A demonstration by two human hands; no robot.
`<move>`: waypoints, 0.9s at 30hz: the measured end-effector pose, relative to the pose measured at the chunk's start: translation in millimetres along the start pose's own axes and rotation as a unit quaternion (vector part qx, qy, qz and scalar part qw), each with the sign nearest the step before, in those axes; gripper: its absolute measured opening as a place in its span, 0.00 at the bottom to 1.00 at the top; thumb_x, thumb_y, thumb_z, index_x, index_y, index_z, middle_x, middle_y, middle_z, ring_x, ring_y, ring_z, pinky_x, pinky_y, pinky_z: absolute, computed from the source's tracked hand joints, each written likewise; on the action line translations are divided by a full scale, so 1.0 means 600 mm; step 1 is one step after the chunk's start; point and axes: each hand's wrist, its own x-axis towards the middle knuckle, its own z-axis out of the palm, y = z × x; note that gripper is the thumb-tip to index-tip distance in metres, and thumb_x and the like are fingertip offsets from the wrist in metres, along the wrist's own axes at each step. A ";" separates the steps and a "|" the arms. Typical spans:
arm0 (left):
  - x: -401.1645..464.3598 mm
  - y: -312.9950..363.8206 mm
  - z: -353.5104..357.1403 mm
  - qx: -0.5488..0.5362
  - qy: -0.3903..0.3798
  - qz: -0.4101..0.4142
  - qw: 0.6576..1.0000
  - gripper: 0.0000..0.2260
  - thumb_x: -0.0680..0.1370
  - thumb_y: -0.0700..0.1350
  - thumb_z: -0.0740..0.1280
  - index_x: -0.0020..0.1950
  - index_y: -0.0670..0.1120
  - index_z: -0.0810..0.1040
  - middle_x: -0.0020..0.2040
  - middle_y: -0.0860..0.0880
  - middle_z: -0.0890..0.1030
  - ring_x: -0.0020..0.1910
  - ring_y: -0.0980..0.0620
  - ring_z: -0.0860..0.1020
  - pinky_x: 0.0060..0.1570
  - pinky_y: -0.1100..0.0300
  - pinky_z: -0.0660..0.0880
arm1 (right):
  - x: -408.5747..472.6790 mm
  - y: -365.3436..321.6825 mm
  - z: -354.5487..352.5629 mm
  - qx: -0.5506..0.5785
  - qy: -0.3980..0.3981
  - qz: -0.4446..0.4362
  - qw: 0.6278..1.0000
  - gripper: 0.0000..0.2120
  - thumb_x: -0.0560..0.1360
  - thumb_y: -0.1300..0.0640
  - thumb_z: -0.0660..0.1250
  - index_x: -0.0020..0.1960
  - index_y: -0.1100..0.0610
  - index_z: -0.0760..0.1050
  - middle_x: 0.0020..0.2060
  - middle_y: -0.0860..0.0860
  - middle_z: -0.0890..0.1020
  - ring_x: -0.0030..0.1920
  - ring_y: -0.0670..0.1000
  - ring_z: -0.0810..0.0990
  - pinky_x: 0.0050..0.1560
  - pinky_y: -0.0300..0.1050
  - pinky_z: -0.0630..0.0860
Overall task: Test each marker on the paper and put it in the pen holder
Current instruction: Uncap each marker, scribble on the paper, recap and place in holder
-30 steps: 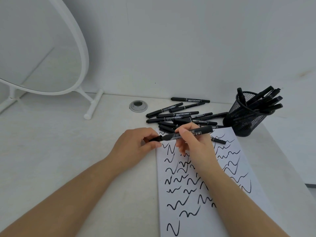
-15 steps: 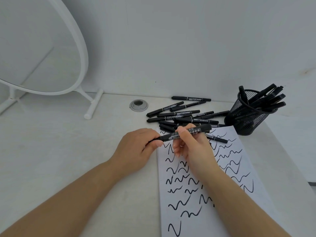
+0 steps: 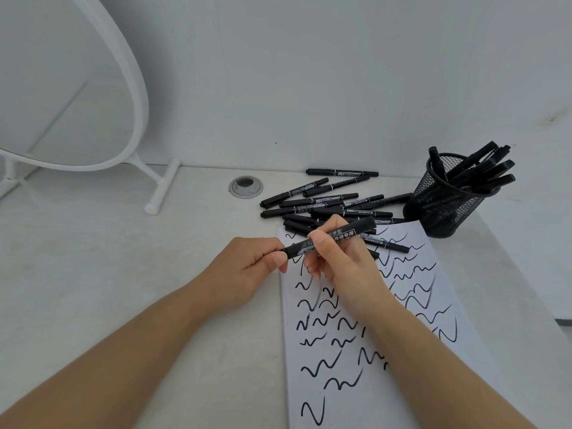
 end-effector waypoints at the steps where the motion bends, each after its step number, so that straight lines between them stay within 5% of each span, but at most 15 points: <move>1: 0.000 -0.001 0.000 -0.008 -0.005 -0.003 1.000 0.10 0.76 0.51 0.57 0.36 0.58 0.72 0.25 0.55 0.68 0.26 0.58 0.66 0.28 0.68 0.59 | 0.000 -0.001 0.000 -0.002 -0.003 -0.002 1.000 0.09 0.79 0.62 0.58 0.40 0.57 0.66 0.26 0.51 0.75 0.29 0.48 0.72 0.32 0.37 0.70; 11: 0.002 0.004 0.002 -0.070 0.058 -0.026 0.996 0.08 0.75 0.50 0.61 0.44 0.54 0.80 0.28 0.58 0.73 0.30 0.60 0.69 0.31 0.71 0.63 | 0.007 -0.013 0.009 -0.023 0.037 0.003 0.999 0.09 0.79 0.61 0.59 0.40 0.57 0.69 0.26 0.50 0.74 0.28 0.50 0.71 0.31 0.43 0.69; 16: 0.002 0.012 -0.007 -0.122 0.118 -0.043 0.985 0.04 0.73 0.49 0.66 0.41 0.55 0.79 0.31 0.58 0.76 0.32 0.62 0.71 0.35 0.74 0.65 | -0.003 -0.044 -0.020 -0.020 0.049 0.051 0.997 0.05 0.75 0.59 0.64 0.42 0.53 0.77 0.30 0.46 0.80 0.32 0.45 0.77 0.30 0.37 0.72; 18: 0.006 0.019 -0.010 -0.099 0.112 -0.037 0.988 0.07 0.75 0.43 0.66 0.42 0.55 0.79 0.32 0.59 0.77 0.32 0.62 0.71 0.35 0.75 0.65 | -0.013 -0.060 -0.054 -0.098 0.074 0.037 0.992 0.08 0.74 0.57 0.66 0.38 0.47 0.78 0.30 0.44 0.80 0.31 0.43 0.76 0.31 0.34 0.72; 21: 0.019 0.045 -0.009 -0.009 0.090 -0.003 0.996 0.09 0.75 0.42 0.67 0.41 0.56 0.78 0.37 0.60 0.79 0.36 0.61 0.74 0.37 0.74 0.67 | -0.033 -0.080 -0.097 -0.307 0.042 -0.010 0.951 0.07 0.72 0.55 0.68 0.37 0.44 0.77 0.33 0.39 0.80 0.35 0.39 0.76 0.37 0.29 0.71; 24: 0.042 0.086 -0.001 0.122 0.054 0.050 0.990 0.06 0.74 0.53 0.63 0.41 0.56 0.78 0.35 0.59 0.77 0.39 0.60 0.74 0.36 0.67 0.68 | -0.044 -0.089 -0.118 -0.509 -0.014 -0.066 0.858 0.01 0.73 0.49 0.66 0.44 0.45 0.76 0.38 0.40 0.79 0.42 0.41 0.74 0.43 0.36 0.70; 27: 0.067 0.128 0.016 0.226 0.039 0.126 0.965 0.14 0.73 0.60 0.57 0.43 0.54 0.79 0.32 0.62 0.72 0.36 0.62 0.70 0.34 0.69 0.65 | -0.047 -0.097 -0.128 -0.569 -0.032 -0.131 0.811 0.06 0.74 0.47 0.65 0.48 0.48 0.76 0.40 0.42 0.78 0.43 0.45 0.71 0.42 0.40 0.67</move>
